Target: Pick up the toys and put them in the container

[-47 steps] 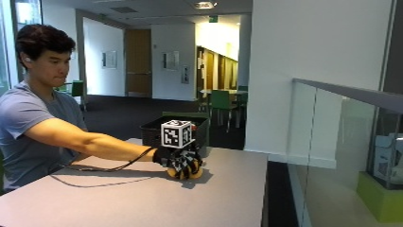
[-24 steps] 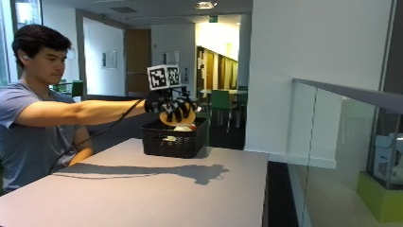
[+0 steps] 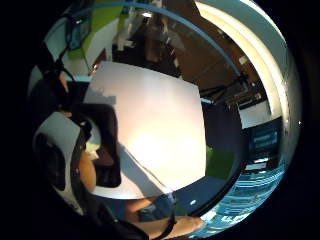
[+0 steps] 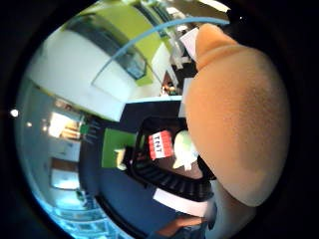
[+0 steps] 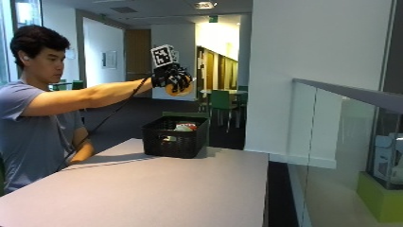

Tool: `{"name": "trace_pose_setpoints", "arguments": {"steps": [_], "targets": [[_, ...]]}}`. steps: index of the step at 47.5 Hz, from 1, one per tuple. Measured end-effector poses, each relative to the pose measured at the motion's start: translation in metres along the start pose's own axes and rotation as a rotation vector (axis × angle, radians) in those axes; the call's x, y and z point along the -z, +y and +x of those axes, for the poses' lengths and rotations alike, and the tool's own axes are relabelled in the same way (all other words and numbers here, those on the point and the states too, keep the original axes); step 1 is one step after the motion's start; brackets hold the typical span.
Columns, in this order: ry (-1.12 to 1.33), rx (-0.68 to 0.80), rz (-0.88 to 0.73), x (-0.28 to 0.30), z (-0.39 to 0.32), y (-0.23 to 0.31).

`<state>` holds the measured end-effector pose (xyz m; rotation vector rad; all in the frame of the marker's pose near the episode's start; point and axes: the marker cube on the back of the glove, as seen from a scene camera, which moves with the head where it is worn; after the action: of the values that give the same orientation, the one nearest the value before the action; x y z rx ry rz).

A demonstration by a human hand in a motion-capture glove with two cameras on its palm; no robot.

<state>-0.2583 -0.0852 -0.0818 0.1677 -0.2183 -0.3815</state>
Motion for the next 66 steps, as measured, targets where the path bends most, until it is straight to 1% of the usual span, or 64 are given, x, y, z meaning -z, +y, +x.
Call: {"name": "trace_pose_setpoints", "arguments": {"steps": [2, 3, 5, 7, 11, 14, 17, 21, 24, 26, 29, 33, 41, 43, 46, 47, 51, 54, 58, 60, 63, 66], "targets": [[-0.039, 0.136, -0.007, -0.004, -0.02, 0.006], [-0.04, 0.152, -0.011, -0.007, -0.028, 0.007], [-0.023, 0.078, -0.018, -0.014, -0.034, 0.004], [-0.026, 0.002, -0.027, -0.02, -0.026, 0.001], [0.004, -0.089, -0.037, -0.031, -0.004, -0.002], [0.036, -0.058, -0.046, -0.038, -0.008, 0.0], [-0.014, -0.01, -0.069, -0.044, -0.023, 0.006], [-0.08, -0.029, -0.1, -0.051, -0.04, 0.009], [-0.036, -0.033, -0.144, -0.06, -0.042, 0.013], [-0.008, 0.001, -0.182, -0.066, -0.042, 0.017], [-0.043, 0.055, -0.234, -0.071, -0.044, 0.02], [-0.095, 0.066, -0.275, -0.074, -0.044, 0.021], [-0.105, 0.045, -0.211, -0.071, -0.036, 0.018], [-0.116, 0.07, -0.195, -0.067, -0.036, 0.019], [-0.198, 0.146, -0.184, -0.059, -0.042, 0.023], [-0.202, 0.143, -0.179, -0.057, -0.041, 0.023], [-0.077, 0.066, -0.16, -0.058, -0.019, 0.023], [0.015, 0.06, -0.145, -0.058, -0.001, 0.027], [0.052, 0.077, -0.14, -0.056, 0.014, 0.033], [0.043, 0.113, -0.147, -0.054, 0.009, 0.039], [-0.027, 0.191, -0.168, -0.048, -0.023, 0.052], [-0.037, 0.156, -0.178, -0.043, -0.03, 0.059]]}}
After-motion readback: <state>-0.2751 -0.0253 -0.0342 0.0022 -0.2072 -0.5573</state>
